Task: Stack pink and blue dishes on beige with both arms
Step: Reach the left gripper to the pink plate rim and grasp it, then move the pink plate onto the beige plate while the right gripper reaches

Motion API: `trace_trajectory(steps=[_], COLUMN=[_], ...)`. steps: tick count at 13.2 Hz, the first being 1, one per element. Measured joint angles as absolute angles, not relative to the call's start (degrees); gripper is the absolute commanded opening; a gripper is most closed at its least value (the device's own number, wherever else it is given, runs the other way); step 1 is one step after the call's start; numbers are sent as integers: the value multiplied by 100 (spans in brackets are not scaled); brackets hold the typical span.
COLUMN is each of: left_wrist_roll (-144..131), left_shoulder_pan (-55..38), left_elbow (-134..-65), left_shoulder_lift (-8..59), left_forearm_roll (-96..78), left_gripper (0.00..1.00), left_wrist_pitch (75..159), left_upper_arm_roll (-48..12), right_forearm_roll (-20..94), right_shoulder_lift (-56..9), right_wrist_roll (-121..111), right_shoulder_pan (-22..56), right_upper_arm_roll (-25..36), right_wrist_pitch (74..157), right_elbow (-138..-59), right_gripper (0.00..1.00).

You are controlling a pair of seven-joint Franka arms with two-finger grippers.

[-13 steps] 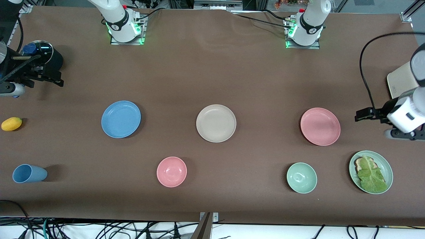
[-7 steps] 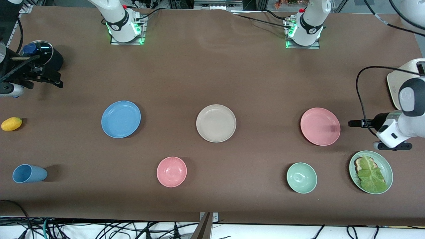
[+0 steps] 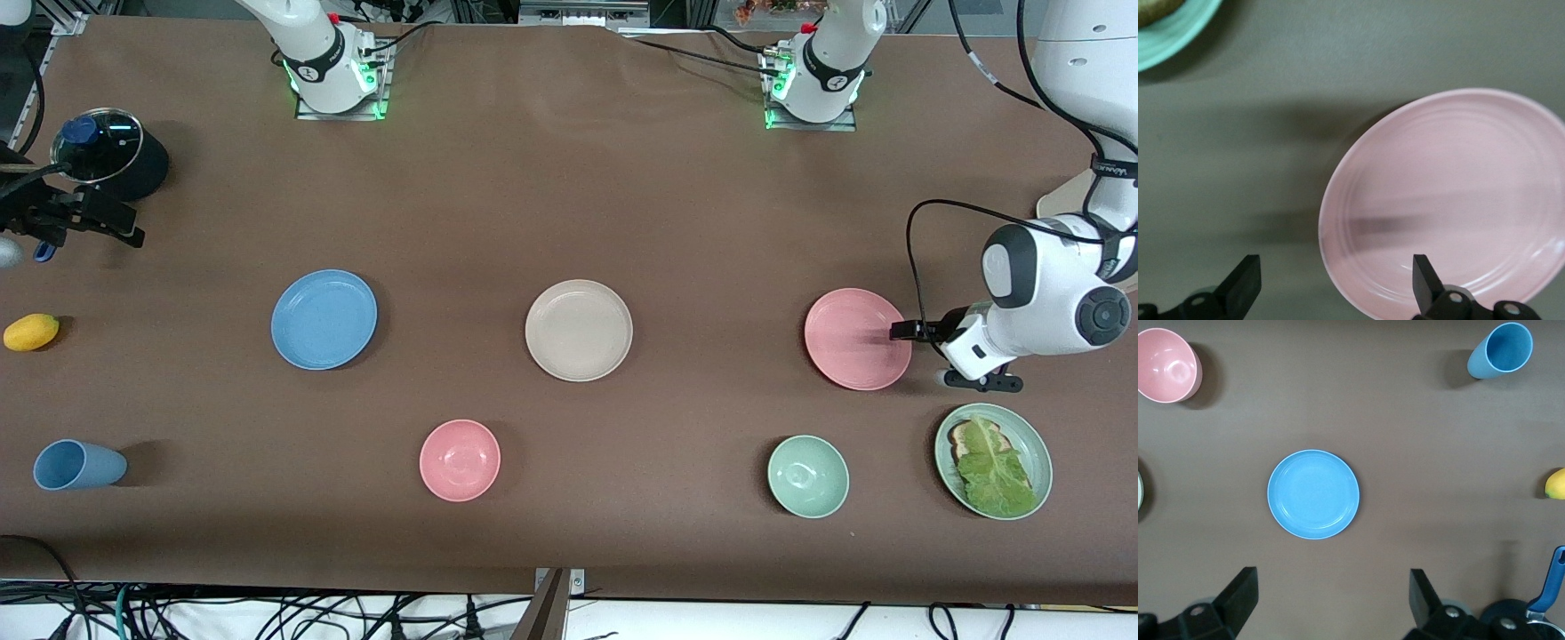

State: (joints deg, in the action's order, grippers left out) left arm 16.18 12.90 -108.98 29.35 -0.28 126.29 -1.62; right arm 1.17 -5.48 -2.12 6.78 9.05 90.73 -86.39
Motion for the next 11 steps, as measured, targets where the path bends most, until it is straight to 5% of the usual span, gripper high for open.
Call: trace_trajectory(steps=[1,2,4,5,11], left_wrist_roll=[1736,1811,1844,1843,1805], left_shoulder_pan=[1375,1440,1479,1472,1418], left_elbow=[-11068,-11211,-11353,-11363,-11340], left_shoulder_lift=[2933,2935,2959,2973,2977], left_forearm_roll=[-28,-28,-28,-28,-29], left_gripper=[100,86,22,0,0], left_wrist_pitch=[12813,12933,13048,13055,13080], left_upper_arm_roll=[-160,-160,-163,-177,-234], right_forearm_roll=[117,120,134,135,319], right_shoulder_lift=[-548,-558,-660,-723,-1000], right_wrist_roll=[-217,-220,-226,-268,-611], right_shoulder_pan=[679,680,681,681,663], right_upper_arm_roll=[902,901,899,899,904], right_wrist_pitch=[9072,9066,9058,9057,8993], right_elbow=[-8639,-8641,-8643,-8645,-8712], right_gripper=[100,100,100,100,100])
